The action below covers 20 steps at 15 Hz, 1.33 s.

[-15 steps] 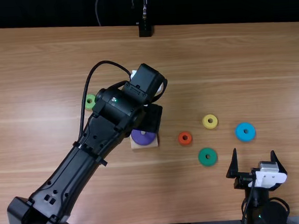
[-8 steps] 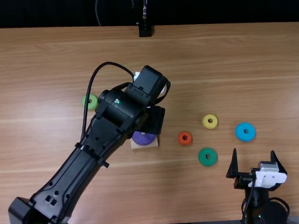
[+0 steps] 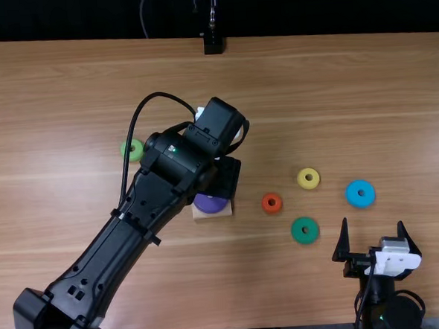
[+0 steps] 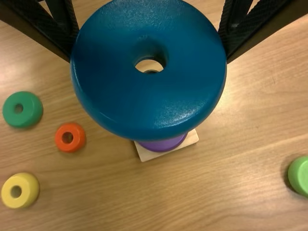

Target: Build the Hanoi tower: stack the rings onto the peg from bottom to top in this color order: purple, dark blue, light blue, dark green, light green, yellow, orange.

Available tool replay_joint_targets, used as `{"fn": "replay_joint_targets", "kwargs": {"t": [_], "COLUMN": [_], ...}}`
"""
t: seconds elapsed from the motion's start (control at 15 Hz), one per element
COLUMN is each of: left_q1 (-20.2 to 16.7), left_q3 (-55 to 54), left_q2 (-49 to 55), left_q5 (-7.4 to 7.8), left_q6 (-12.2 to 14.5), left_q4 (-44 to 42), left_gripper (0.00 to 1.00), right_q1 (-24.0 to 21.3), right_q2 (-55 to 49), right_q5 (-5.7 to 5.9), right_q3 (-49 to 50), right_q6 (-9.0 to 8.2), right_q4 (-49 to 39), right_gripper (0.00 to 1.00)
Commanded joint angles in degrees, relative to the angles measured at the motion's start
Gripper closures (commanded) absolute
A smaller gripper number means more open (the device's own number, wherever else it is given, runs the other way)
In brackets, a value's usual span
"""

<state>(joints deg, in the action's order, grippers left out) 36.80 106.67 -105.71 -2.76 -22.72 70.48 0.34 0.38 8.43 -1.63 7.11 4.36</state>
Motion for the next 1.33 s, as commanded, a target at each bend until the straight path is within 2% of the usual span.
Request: {"fn": "replay_joint_targets", "kwargs": {"t": [0.0,0.27,0.33,0.47,0.6,0.93,1.0,1.07,1.13,1.27], "left_q1": [0.2,0.0,0.0,0.0,-0.2,-0.7,-1.5,-2.5,-3.7,-6.2], "left_q3": [-1.2,-1.3,-1.3,-1.4,-1.8,-0.9,0.0,0.1,-0.4,-8.1], "left_q2": [-0.9,-1.0,-1.0,-1.1,-1.5,-0.8,-0.6,0.5,4.0,9.8], "left_q5": [-0.19,0.02,0.13,0.44,2.45,2.34,2.24,1.92,2.34,1.82], "left_q6": [-0.1,-0.2,-0.1,-0.2,-0.2,0.0,0.1,0.1,0.1,0.4], "left_q4": [-0.1,0.0,0.0,0.1,0.1,-0.6,-2.9,-7.5,-14.7,-32.2], "left_gripper": [1.00,1.00,0.77,0.00,0.00,0.00,0.00,0.00,0.00,0.00], "right_q1": [-0.4,-0.4,-0.4,-0.4,-0.4,-0.4,-0.4,-0.4,-0.4,-0.4], "right_q2": [-0.4,-0.4,-0.4,-0.4,-0.4,-0.4,-0.4,-0.4,-0.4,-0.4], "right_q5": [0.33,0.33,0.33,0.33,0.33,0.33,0.33,0.33,0.33,0.33], "right_q3": [0.6,0.6,0.6,0.6,0.6,0.6,0.6,0.6,0.6,0.6], "right_q6": [-0.58,-0.58,-0.58,-0.58,-0.58,-0.58,-0.58,-0.58,-0.58,-0.58], "right_q4": [0.9,0.9,0.9,0.9,0.9,0.9,0.9,0.9,0.9,0.9], "right_gripper": [0.00,0.00,0.00,0.00,0.00,0.00,0.00,0.00,0.00,0.00]}}
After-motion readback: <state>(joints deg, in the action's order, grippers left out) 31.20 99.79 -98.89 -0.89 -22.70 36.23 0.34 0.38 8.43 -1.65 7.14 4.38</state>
